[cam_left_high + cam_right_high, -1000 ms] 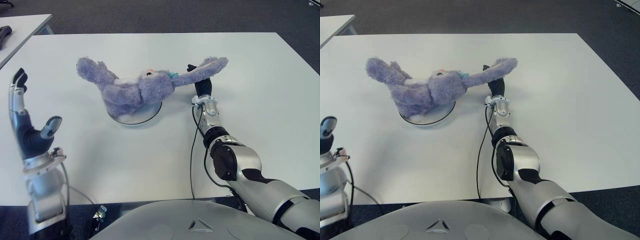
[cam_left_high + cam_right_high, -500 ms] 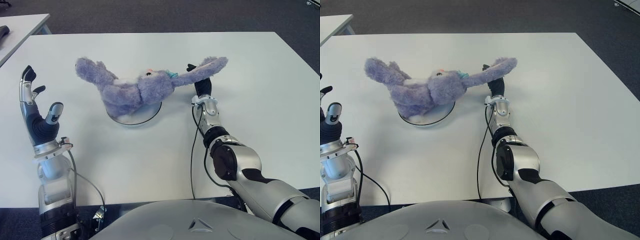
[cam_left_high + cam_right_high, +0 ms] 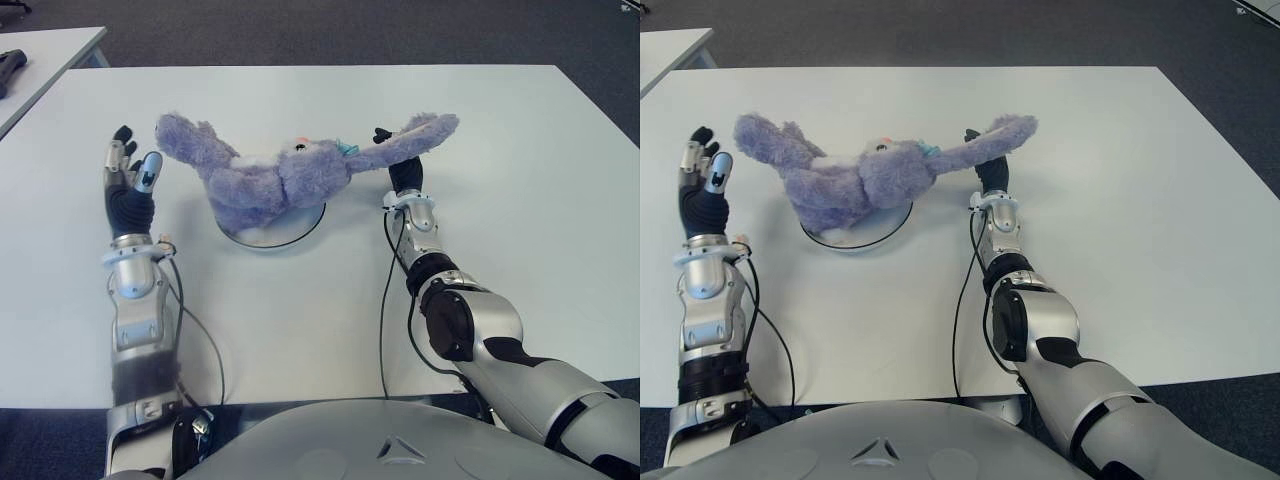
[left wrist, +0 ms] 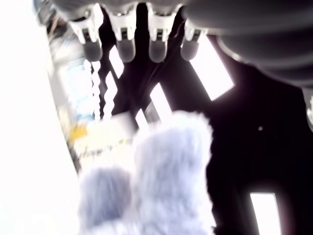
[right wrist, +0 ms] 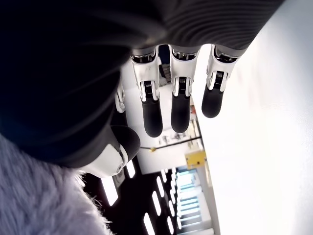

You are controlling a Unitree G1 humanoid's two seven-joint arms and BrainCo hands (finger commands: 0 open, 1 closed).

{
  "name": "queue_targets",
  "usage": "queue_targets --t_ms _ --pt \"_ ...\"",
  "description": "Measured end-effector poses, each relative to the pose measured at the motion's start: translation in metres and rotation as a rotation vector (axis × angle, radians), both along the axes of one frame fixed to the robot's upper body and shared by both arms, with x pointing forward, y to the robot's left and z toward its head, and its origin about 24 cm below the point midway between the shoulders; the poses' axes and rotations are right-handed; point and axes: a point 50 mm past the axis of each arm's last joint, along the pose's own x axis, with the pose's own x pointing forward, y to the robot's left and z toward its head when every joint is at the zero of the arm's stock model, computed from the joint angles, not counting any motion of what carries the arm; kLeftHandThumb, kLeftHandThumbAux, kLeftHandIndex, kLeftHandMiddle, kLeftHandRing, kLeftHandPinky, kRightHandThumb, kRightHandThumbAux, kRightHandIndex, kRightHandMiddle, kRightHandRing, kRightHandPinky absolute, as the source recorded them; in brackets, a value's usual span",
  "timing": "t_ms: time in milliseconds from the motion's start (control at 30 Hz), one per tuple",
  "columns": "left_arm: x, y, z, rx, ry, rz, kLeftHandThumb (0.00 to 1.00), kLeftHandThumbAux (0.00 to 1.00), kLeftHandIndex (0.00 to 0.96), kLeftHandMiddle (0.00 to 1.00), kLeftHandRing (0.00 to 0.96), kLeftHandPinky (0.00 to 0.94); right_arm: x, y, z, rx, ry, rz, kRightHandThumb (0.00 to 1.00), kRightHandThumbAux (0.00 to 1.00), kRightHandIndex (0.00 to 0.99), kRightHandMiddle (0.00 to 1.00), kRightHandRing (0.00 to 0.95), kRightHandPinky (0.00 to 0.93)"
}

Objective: Put the doll into the plate.

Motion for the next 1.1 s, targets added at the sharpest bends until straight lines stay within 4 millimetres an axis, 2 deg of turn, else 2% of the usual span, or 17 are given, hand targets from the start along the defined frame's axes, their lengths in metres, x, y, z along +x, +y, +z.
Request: queue_targets --t_ms 667,1100 --pt "0.026 -0.002 -0.028 -0.202 0.164 -0.038 0.0 0.313 0.0 0.0 0.0 0.0 0.0 0.0 0.001 -0.001 -0.002 -0.003 0.694 0.738 0.402 0.247 0.201 0.162" --pt "0.046 -0.012 -0.044 -0.312 0.241 -0.072 0.0 0.335 0.0 0.0 0.0 0.0 0.0 0.0 0.001 0.002 -0.003 0.0 0.694 0.738 0.401 0.247 0.198 0.163"
